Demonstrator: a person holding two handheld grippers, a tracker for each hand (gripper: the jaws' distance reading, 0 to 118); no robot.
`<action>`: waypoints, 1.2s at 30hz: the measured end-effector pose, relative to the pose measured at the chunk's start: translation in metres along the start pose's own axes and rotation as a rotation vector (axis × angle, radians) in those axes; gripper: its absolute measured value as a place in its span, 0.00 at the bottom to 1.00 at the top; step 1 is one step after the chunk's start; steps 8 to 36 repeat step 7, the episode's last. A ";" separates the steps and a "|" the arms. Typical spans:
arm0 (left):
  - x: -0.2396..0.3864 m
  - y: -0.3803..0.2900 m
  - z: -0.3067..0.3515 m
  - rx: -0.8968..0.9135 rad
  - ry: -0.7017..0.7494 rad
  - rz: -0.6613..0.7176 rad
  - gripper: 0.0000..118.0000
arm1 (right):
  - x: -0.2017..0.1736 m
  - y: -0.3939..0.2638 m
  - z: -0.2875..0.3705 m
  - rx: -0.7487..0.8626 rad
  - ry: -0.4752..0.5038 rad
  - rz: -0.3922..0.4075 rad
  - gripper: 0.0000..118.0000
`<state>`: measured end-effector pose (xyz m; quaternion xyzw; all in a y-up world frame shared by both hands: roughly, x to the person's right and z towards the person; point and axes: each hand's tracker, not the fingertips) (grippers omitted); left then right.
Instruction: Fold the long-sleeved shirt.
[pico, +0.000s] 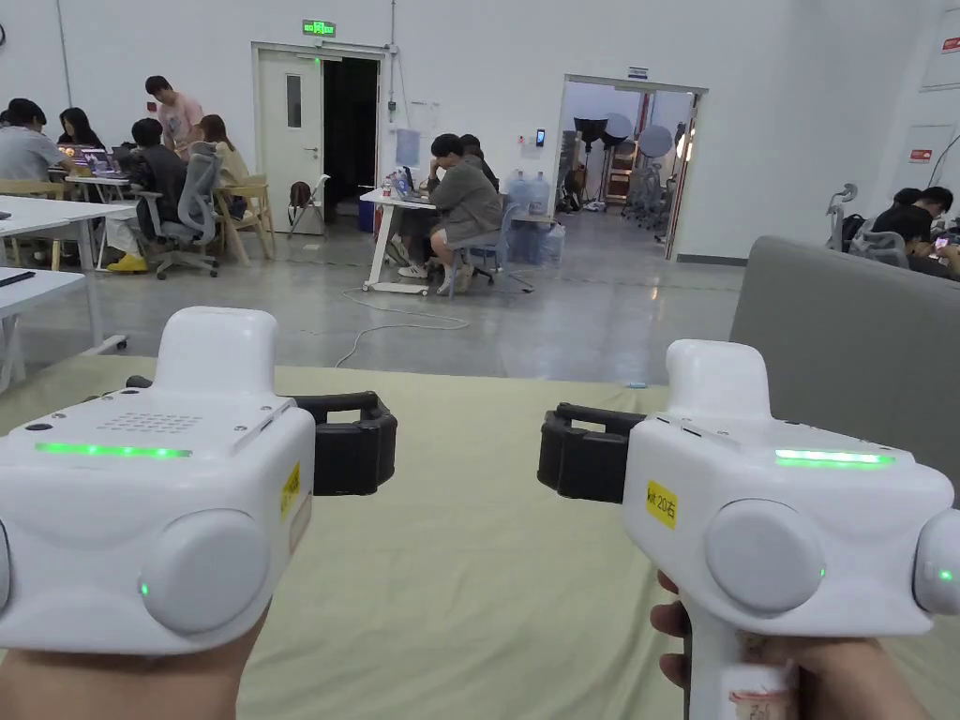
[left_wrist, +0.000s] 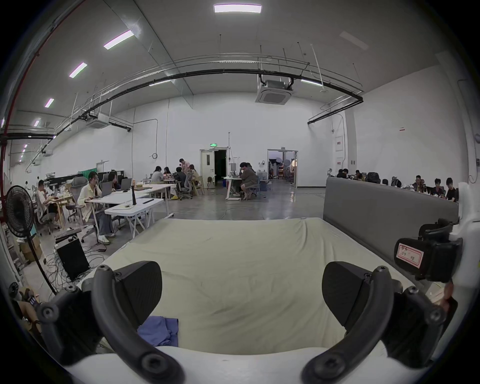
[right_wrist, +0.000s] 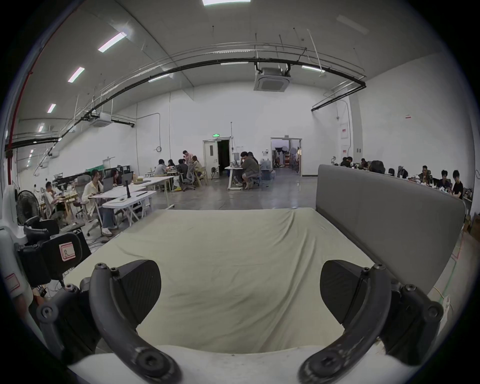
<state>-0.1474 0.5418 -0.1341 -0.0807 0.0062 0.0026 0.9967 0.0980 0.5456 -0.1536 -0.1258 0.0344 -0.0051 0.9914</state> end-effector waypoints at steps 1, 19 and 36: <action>0.000 0.000 -0.001 -0.008 -0.004 0.002 1.00 | 0.000 0.001 0.000 0.000 -0.001 -0.001 1.00; -0.001 -0.002 -0.003 -0.015 -0.002 0.006 1.00 | 0.002 0.001 -0.002 -0.011 -0.001 -0.010 1.00; -0.001 -0.002 -0.003 -0.015 -0.002 0.006 1.00 | 0.002 0.001 -0.002 -0.011 -0.001 -0.010 1.00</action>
